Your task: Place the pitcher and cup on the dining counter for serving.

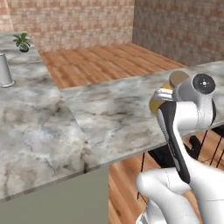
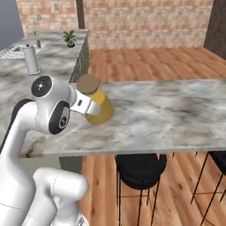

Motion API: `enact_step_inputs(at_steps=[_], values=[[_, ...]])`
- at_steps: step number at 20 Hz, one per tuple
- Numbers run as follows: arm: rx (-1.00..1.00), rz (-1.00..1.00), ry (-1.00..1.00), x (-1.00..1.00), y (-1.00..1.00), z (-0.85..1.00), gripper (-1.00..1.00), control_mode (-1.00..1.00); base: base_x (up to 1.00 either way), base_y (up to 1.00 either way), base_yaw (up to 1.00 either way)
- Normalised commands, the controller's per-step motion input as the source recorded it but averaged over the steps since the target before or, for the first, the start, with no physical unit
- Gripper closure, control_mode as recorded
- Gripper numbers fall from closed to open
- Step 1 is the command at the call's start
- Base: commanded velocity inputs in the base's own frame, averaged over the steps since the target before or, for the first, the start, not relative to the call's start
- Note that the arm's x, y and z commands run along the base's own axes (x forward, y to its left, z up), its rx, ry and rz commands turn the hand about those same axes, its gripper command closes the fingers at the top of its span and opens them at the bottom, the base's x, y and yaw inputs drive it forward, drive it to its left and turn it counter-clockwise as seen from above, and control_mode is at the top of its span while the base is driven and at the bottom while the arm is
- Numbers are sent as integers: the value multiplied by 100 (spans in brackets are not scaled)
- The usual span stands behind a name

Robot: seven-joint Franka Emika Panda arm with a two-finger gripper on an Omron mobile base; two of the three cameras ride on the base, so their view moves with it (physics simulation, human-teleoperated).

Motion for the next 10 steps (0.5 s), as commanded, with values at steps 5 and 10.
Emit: enact_step_inputs(at_steps=[5, 10], values=[[1, -1, 31, 78, -39, -20, 100, -100, 18, -8, 0], [0, -6, 35, 100, -62, -38, 100, -100, 0, 0, 0]])
